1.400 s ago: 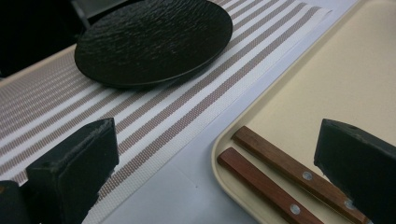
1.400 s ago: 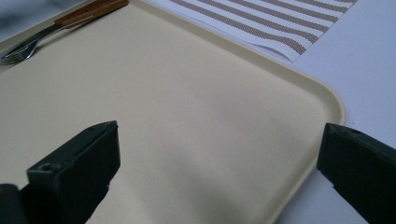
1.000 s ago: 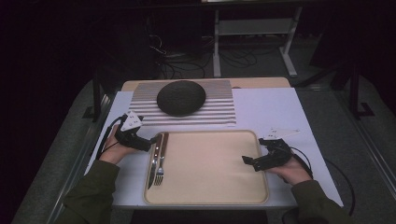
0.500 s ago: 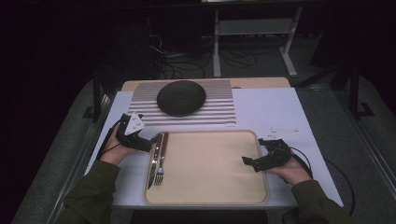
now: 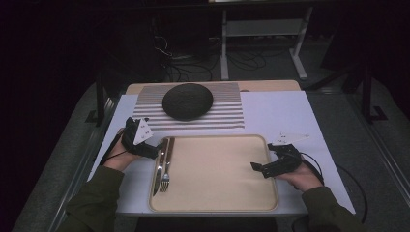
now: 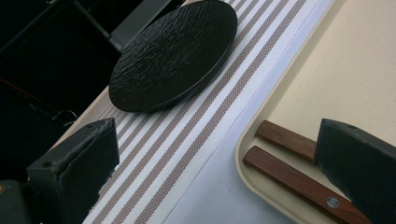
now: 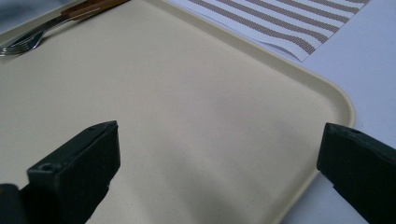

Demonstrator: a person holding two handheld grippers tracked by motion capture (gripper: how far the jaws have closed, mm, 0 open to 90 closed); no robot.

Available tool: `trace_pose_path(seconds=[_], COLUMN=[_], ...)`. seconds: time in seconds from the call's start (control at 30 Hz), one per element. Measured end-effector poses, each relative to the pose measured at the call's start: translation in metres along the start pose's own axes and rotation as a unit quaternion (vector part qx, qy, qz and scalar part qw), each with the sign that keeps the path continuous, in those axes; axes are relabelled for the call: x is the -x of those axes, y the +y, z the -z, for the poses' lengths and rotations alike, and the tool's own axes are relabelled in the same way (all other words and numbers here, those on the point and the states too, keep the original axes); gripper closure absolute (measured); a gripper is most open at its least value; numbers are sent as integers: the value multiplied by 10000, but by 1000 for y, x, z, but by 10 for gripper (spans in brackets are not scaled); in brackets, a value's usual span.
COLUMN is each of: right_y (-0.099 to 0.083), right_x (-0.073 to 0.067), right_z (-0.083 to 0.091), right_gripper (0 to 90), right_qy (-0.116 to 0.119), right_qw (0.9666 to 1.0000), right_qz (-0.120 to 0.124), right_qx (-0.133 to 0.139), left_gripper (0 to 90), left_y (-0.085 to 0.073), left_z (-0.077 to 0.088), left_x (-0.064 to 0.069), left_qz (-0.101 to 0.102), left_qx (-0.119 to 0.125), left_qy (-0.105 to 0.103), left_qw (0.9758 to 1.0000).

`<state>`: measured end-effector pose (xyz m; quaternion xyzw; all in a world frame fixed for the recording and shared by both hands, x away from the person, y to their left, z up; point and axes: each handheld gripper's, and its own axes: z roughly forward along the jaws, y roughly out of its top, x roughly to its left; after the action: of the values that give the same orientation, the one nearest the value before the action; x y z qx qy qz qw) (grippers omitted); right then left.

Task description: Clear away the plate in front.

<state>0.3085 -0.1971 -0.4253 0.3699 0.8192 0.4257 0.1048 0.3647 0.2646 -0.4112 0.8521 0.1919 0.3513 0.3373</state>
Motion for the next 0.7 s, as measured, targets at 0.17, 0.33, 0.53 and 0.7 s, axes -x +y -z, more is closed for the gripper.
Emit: trace_pose_path(seconds=[0.17, 0.33, 0.53, 0.7], right_y=[0, 0, 0, 0], right_x=[0, 0, 0, 0], right_z=[0, 0, 0, 0], right_gripper=[0, 0, 0, 0], right_qy=[12, 9, 13, 17], right_qw=[10000, 10000, 10000, 10000], right_qz=[4, 6, 3, 7], right_qx=[0, -2, -6, -8], left_gripper=[0, 0, 0, 0], left_y=[1, 2, 3, 5], left_z=[0, -1, -1, -1], left_x=[3, 5, 9, 11], left_qz=[-239, -384, -688, -921], left_qx=[-40, -44, -139, -153], left_qy=[82, 152, 243, 323], left_qw=[9997, 9991, 9972, 9951])
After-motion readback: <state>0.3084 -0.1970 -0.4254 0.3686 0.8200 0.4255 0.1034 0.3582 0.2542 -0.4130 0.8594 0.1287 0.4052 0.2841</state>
